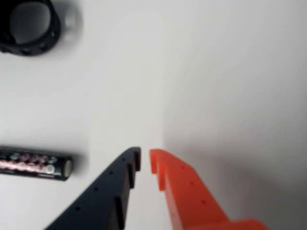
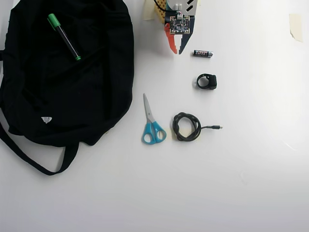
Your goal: Put the green marker into the black bag
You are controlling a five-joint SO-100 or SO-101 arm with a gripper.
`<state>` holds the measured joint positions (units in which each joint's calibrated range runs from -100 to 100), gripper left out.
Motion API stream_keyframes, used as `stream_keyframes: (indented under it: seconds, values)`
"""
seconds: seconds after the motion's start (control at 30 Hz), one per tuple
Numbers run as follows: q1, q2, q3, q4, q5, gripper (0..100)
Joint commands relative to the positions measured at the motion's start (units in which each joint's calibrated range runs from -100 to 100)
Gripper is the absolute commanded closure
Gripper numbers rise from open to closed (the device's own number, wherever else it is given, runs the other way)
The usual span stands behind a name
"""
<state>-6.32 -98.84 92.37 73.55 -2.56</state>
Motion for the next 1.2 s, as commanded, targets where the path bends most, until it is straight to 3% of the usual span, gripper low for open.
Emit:
stream_keyframes:
  seconds: [0.0,1.17]
  values:
    - [0.26,-0.42,7.18,-1.37,-0.11,97]
    - [0.34,-0.50,6.91,-1.37,-0.11,98]
